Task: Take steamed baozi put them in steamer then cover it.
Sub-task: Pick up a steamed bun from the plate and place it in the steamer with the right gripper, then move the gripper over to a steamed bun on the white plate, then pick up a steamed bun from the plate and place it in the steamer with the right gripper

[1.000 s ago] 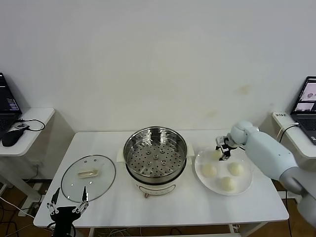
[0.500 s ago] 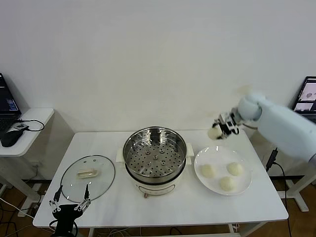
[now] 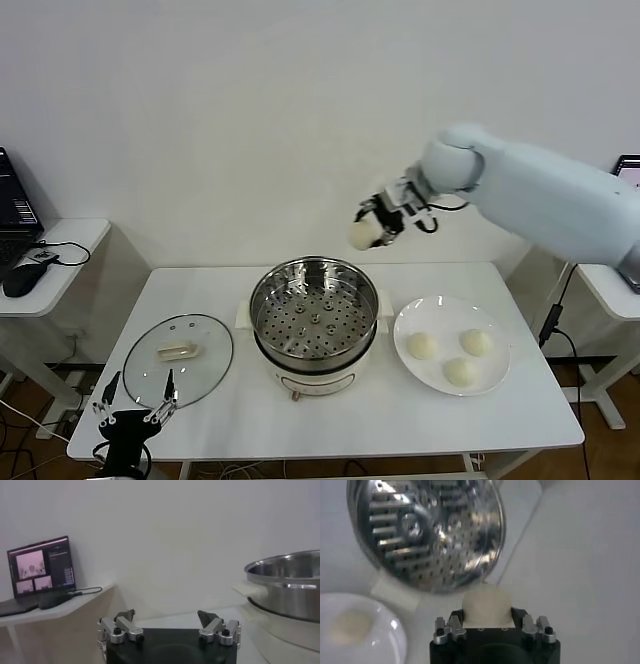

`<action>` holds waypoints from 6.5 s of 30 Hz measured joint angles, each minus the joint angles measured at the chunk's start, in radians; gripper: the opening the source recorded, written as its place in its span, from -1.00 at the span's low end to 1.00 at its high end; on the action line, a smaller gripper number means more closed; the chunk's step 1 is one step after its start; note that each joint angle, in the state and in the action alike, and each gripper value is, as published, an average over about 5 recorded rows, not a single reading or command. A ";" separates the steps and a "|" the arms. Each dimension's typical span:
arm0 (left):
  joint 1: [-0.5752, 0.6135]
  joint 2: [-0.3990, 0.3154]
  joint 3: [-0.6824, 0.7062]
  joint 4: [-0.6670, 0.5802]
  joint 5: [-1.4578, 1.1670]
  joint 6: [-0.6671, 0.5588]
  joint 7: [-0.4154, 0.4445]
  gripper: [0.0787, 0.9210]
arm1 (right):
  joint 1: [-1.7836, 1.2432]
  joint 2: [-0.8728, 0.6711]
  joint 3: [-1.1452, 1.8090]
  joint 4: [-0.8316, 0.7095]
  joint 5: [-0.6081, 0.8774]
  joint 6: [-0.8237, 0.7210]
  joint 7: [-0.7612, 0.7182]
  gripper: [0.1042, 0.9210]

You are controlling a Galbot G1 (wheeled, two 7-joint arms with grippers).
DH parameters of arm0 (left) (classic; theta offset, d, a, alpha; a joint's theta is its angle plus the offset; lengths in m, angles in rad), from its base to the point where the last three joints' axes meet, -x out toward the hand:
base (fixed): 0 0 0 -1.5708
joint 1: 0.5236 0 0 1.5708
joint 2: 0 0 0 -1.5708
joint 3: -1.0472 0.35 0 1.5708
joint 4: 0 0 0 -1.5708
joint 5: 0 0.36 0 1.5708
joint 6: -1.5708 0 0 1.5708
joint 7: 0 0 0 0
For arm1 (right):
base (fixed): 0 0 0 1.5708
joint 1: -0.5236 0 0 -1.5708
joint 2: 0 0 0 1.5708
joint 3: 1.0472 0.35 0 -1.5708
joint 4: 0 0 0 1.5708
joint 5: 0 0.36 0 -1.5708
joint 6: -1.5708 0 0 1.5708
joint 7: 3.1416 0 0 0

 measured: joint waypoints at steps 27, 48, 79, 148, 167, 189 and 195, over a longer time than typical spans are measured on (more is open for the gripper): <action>-0.013 -0.024 -0.002 -0.007 0.005 0.004 0.004 0.77 | -0.193 0.173 -0.043 -0.150 -0.367 0.313 0.121 0.26; -0.018 -0.032 0.013 -0.009 0.016 0.004 0.003 0.77 | -0.189 0.196 -0.017 -0.194 -0.404 0.365 0.152 0.76; -0.024 0.007 -0.002 -0.025 0.010 0.037 0.001 0.77 | -0.070 -0.480 -0.034 0.349 0.002 -0.359 0.013 0.76; -0.074 0.002 0.000 0.026 0.008 0.053 0.000 0.77 | -0.591 -0.274 0.321 -0.023 -0.280 -0.310 -0.074 0.10; -0.065 0.022 -0.006 0.002 0.004 0.056 0.002 0.77 | -0.090 -0.240 0.088 0.140 0.048 -0.408 -0.038 0.16; -0.069 0.016 -0.023 -0.005 -0.009 0.055 0.007 0.77 | -0.117 0.158 0.000 0.044 0.273 -0.578 0.095 0.26; -0.069 0.015 -0.028 -0.002 -0.009 0.054 0.007 0.77 | -0.169 0.224 0.000 -0.008 0.269 -0.596 0.111 0.26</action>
